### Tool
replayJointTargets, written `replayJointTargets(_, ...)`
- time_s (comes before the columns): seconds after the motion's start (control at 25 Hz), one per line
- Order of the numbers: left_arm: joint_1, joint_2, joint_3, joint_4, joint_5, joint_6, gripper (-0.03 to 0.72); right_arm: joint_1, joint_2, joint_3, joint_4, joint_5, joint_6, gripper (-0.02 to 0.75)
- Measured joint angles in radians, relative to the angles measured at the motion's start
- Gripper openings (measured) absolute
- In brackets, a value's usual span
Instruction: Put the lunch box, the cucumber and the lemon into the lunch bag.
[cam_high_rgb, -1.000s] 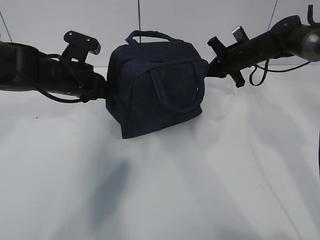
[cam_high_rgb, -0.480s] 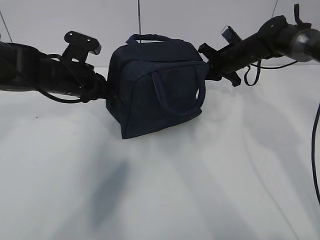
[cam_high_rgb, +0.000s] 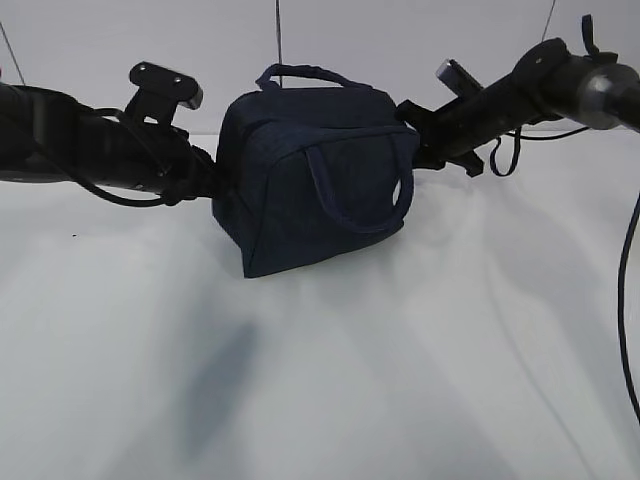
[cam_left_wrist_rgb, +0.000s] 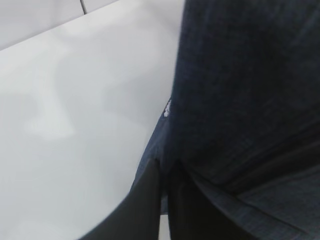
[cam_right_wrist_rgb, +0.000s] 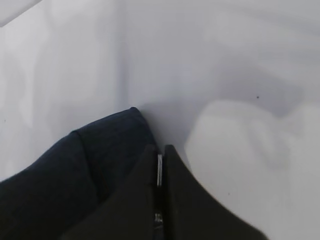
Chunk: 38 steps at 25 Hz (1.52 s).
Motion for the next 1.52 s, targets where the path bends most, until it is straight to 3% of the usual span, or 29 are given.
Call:
replayJointTargets(0.48,0.0,0.0,-0.001,0.0,0.0,0.0,-0.01,0.0,-0.004,-0.01,0.066,0.038,-0.255,0.013)
replayJointTargets(0.56,0.0,0.0,-0.001,0.0,0.0,0.0,-0.01,0.0,-0.008,-0.033,0.066,0.058,-0.293,0.074)
replayJointTargets(0.72,0.0,0.0,-0.001,0.0,0.0,0.0,-0.01,0.0,-0.008,-0.121,0.057,0.116,-0.315,0.269)
replayJointTargets(0.84,0.0,0.0,-0.001,0.0,-0.004,0.0,-0.008,-0.002,-0.008,-0.194,0.05,0.195,-0.327,0.34)
replayJointTargets(1.04,0.001,0.0,-0.013,0.0,-0.008,0.0,0.007,-0.02,-0.008,-0.304,0.006,0.305,-0.37,0.361)
replayJointTargets(1.52,0.002,0.002,-0.051,0.014,-0.011,0.0,0.17,-0.048,-0.098,-0.347,-0.176,0.33,-0.421,0.362)
